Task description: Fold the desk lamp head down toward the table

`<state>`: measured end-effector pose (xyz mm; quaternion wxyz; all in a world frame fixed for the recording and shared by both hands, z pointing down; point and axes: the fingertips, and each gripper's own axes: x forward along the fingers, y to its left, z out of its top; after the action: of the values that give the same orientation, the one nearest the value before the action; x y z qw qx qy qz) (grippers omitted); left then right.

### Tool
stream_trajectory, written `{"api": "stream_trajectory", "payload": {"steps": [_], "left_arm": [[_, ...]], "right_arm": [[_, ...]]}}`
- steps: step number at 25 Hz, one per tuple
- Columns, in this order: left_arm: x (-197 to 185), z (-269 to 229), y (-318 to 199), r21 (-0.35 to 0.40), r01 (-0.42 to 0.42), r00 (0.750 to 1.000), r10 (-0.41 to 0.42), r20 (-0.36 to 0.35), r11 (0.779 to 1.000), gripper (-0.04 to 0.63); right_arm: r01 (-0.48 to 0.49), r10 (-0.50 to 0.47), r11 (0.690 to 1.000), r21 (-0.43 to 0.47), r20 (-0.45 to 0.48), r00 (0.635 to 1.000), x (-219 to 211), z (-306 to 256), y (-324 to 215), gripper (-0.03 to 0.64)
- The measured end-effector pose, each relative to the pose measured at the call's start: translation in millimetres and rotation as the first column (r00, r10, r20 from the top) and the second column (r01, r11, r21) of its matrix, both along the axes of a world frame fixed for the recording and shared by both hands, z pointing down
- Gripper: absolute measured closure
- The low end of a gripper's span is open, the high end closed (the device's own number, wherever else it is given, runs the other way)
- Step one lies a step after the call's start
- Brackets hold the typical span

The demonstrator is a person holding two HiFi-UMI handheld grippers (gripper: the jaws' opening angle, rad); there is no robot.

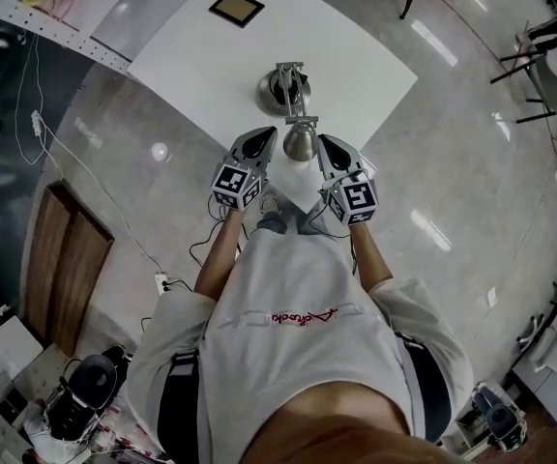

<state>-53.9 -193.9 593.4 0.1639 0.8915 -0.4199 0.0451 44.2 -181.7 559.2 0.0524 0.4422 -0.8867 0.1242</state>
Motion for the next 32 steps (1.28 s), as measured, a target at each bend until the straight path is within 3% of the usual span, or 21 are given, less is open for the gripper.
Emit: {"api": "stream_trajectory", "payload": {"steps": [8, 12, 13, 17, 32], "left_arm": [[0.3, 17.6, 13.0, -0.041, 0.012, 1.0, -0.012, -0.007, 0.999, 0.575], [-0.4, 17.4, 15.7, -0.005, 0.022, 1.0, -0.022, 0.003, 1.0, 0.574], [-1.2, 16.9, 15.3, 0.006, 0.028, 1.0, -0.029, 0.004, 1.0, 0.553], [-4.2, 18.5, 10.7, 0.001, 0.043, 0.999, -0.043, -0.022, 0.999, 0.36], [5.9, 20.7, -39.8, 0.028, 0.01, 1.0, -0.009, -0.015, 1.0, 0.357]], "right_arm": [[0.024, -0.024, 0.999, -0.04, -0.003, 1.0, -3.8, 16.3, 8.8, 0.586], [0.03, -0.03, 0.998, -0.052, -0.002, 1.0, -4.4, 21.4, 10.9, 0.586], [0.03, -0.03, 0.998, -0.054, -0.002, 1.0, -4.3, 22.0, 11.1, 0.586], [0.029, -0.029, 0.998, -0.056, -0.005, 1.0, -2.1, 23.4, 9.9, 0.586], [0.006, -0.006, 0.998, -0.07, -0.01, 1.0, 9.7, 29.7, 8.5, 0.586]]}}
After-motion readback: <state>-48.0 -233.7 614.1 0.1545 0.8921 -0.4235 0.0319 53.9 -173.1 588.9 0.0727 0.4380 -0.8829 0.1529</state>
